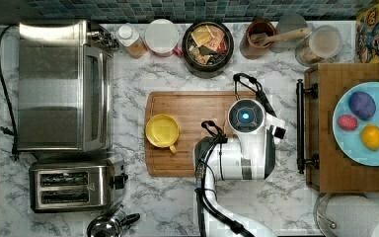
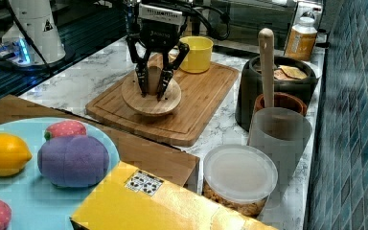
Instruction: Place the lid on the board.
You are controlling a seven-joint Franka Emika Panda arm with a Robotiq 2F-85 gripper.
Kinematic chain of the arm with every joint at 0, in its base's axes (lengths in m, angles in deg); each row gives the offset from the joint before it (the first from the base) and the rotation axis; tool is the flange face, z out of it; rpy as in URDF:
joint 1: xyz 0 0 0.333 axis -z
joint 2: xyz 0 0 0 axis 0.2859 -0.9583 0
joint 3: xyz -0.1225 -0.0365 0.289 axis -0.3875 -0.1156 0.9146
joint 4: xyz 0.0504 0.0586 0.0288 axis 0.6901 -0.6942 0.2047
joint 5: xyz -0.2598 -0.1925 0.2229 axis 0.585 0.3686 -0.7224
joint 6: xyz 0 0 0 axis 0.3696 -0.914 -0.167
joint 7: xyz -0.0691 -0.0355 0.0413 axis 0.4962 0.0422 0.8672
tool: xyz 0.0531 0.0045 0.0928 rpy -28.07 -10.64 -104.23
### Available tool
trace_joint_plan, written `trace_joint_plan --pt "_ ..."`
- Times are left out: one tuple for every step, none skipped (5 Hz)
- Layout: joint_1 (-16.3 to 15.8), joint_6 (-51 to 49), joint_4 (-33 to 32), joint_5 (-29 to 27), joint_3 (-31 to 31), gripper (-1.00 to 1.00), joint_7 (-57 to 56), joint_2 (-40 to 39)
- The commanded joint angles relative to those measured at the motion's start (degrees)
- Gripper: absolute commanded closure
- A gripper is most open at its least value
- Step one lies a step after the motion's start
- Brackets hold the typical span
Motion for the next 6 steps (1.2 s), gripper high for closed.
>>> trace_joint_plan --pt "-1.1 -1.3 6.6 0.1 0.7 -1.00 2.1 -1.3" --pt "-1.2 -1.3 6.3 -0.5 0.6 -1.00 1.5 -1.0" --pt "-1.2 -1.6 5.9 -0.5 0.6 -1.00 1.8 -0.3" --pt "-1.2 2.2 3.0 0.2 0.4 -1.00 3.3 1.9" --pt "-1.3 3.8 2.0 0.7 0.4 -1.00 4.1 2.7" --pt "0.2 4.3 1.9 1.0 2.0 -1.00 3.3 3.2"
